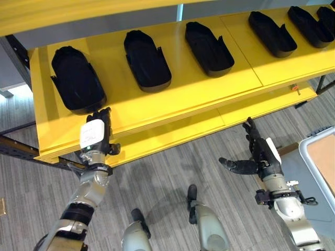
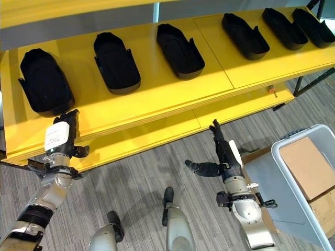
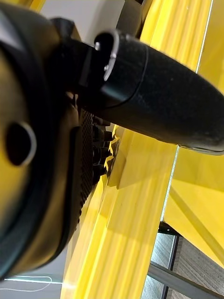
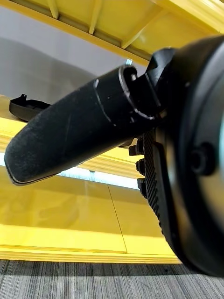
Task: Move parts from the plastic box to the shelf.
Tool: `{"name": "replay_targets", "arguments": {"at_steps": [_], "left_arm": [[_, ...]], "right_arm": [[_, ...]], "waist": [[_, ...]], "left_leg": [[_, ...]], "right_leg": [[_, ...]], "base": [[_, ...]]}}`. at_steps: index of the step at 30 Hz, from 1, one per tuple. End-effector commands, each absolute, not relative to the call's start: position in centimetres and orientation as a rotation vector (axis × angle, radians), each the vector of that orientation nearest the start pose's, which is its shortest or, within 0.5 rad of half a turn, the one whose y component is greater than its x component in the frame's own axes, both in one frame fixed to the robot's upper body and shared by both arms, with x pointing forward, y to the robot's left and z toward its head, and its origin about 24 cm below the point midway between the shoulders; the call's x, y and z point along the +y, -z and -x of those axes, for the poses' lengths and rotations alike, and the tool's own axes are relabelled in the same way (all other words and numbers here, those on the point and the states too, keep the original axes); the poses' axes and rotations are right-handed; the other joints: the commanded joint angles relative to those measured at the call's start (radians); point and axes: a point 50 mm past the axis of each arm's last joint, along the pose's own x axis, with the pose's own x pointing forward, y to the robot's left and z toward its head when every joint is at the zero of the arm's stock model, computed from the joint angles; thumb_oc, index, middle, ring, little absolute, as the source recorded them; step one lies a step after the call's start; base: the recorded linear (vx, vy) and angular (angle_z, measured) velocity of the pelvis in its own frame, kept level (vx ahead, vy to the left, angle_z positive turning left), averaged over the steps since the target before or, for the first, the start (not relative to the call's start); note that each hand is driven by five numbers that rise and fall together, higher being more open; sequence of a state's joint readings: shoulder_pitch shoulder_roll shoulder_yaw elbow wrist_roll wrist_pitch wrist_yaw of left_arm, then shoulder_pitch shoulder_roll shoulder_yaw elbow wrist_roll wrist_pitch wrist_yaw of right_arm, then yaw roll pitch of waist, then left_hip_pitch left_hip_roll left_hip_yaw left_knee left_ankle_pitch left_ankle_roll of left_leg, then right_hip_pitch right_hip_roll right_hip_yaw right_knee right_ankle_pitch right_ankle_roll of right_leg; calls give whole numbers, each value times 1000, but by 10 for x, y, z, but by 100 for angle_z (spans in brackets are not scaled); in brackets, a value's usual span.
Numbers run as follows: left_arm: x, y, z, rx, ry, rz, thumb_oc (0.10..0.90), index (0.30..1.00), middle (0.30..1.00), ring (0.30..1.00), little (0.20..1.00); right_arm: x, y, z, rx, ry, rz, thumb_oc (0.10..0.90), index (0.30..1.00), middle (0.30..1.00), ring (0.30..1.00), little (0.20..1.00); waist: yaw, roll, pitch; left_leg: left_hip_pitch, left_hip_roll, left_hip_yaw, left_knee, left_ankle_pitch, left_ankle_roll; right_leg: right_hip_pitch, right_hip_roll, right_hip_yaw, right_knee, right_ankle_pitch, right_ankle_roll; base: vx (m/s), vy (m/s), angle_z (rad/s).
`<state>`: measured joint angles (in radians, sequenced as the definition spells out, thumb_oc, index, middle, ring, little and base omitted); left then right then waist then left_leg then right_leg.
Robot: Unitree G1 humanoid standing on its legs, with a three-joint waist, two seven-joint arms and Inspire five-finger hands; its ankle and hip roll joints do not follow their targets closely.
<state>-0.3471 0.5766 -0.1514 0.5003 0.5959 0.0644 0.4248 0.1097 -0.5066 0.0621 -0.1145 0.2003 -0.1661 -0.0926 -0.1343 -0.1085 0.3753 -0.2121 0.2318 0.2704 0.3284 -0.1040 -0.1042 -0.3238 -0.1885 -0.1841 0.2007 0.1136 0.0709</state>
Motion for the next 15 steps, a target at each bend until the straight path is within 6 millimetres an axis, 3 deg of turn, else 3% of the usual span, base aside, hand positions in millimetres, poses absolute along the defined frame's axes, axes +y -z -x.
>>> {"name": "replay_targets", "arguments": {"at_steps": [1,15], "left_arm": [[310,-73,-295,62,-440,-1295,900,1000,1000,1000,1000],[323,-72,-288,96,-452,-1317,900,1000,1000,1000,1000]], "right_arm": [[-226,-126,-229,-397,-5,284,900,1000,1000,1000,1000],[-229,-127,-228,-394,6,293,900,1000,1000,1000,1000]], "waist": [[16,-14,-66],[18,-13,-68]], "left_leg": [[-28,59,-99,-12,88,-58],[-37,59,-101,-5,90,-59]], "right_leg": [[20,-103,87,50,-6,117],[17,-106,88,51,-3,119]], "base": [[0,0,0],[0,0,0]]}}
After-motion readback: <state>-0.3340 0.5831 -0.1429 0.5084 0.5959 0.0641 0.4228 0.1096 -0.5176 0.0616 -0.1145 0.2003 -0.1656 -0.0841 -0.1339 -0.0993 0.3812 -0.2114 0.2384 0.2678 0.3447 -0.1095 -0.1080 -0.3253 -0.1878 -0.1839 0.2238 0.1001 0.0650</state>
